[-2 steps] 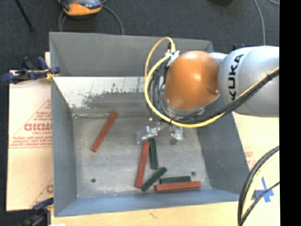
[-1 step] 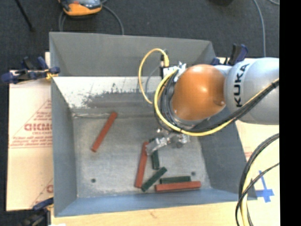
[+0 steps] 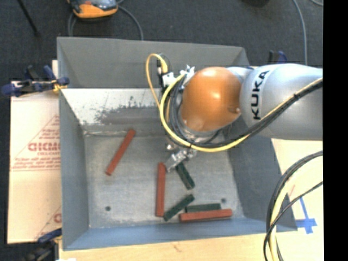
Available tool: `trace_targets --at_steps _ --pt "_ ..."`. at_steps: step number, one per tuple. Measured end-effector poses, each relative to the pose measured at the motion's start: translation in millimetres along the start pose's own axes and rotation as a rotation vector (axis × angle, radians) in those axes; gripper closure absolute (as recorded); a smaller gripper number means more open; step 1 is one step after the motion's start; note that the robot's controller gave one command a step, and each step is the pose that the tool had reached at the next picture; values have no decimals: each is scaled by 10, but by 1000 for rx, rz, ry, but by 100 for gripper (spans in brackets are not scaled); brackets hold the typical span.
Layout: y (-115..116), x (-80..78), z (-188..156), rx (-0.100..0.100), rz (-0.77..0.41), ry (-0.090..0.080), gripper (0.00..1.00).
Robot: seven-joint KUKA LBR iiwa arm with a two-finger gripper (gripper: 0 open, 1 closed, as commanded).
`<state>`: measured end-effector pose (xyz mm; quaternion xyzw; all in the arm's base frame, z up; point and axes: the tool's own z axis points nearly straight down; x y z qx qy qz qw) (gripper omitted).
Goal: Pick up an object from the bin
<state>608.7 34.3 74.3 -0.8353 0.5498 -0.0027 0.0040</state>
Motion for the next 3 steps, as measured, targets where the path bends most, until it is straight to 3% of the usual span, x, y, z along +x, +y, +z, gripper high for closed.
trace_targets --at_steps 1,2,3 --pt "0 -2 0 -1 2 -1 100" --pt "164 25 -412 -14 -15 -5 100" --pt "182 50 -578 -13 -15 -2 100"
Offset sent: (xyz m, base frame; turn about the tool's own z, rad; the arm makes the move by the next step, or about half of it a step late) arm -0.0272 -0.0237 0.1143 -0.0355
